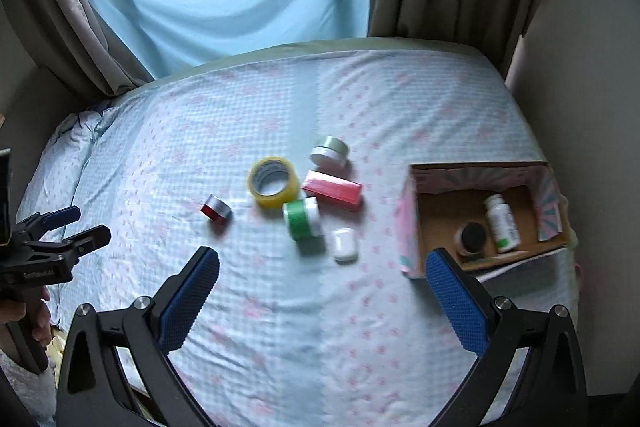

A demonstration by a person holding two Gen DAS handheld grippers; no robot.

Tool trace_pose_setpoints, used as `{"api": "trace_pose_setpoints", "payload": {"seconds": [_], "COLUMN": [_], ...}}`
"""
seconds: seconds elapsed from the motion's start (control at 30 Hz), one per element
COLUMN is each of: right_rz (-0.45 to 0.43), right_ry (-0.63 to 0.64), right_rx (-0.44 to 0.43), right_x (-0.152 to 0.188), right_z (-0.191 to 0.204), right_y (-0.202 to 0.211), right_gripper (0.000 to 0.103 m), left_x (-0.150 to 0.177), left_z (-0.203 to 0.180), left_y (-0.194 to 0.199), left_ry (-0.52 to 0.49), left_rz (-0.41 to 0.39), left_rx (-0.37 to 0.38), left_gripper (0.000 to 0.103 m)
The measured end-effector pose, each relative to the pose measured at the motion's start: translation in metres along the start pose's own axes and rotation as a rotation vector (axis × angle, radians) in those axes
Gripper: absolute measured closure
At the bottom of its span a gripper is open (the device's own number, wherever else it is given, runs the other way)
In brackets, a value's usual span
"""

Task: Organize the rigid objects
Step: 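Withdraw both tools back toward the remaining items, then grasp the red-and-silver jar with the left tool while the right tool grasps the green-labelled jar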

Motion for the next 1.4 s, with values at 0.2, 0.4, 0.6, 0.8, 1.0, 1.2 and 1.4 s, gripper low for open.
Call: {"api": "trace_pose_setpoints", "payload": {"seconds": [0.2,0.4,0.6,0.8,1.0,1.2,1.4], "right_rz": [0.082,0.192,0.299,0.381,0.454,0.516,0.539], "right_ry": [0.026,0.055,0.085,0.122,0.119,0.148,0.152], "right_rx": [0.01,0.055,0.098,0.118,0.127,0.123,0.128], "right_x": [-0.003,-0.009,-0.015,-0.019,-0.015,-0.009,-0.005], "right_z": [0.024,0.032,0.033,0.033,0.028,0.026,0.026], "right_y": [-0.061,-0.136,-0.211,-0.279,-0.319,-0.339,-0.345], "right_gripper": [0.0,0.0,0.0,0.0,0.007,0.032,0.049], "left_x": [-0.009,-0.031,-0.048,-0.052,-0.046,-0.043,-0.047], "left_z": [0.033,0.04,0.038,0.04,0.035,0.027,0.013], "left_y": [-0.064,-0.144,-0.215,-0.278,-0.316,-0.332,-0.338], "left_ry": [0.011,-0.002,-0.061,-0.081,-0.114,-0.141,-0.155], "left_rz": [0.075,0.188,0.286,0.377,0.451,0.483,0.477], "left_rx": [0.046,0.083,0.09,0.112,0.13,0.136,0.126], "left_gripper": [0.0,0.0,0.001,0.007,0.025,0.048,0.05]}}
Point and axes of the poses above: each gripper's, at about its wrist camera, not at the fingertips, and y roughly against the way its jaws point, z to its left, x to its underside, the point moved 1 cm from there along -y, roughly the way its jaws point, and after that the axes turned 12 degrees about -y, right-handed, at the moved point
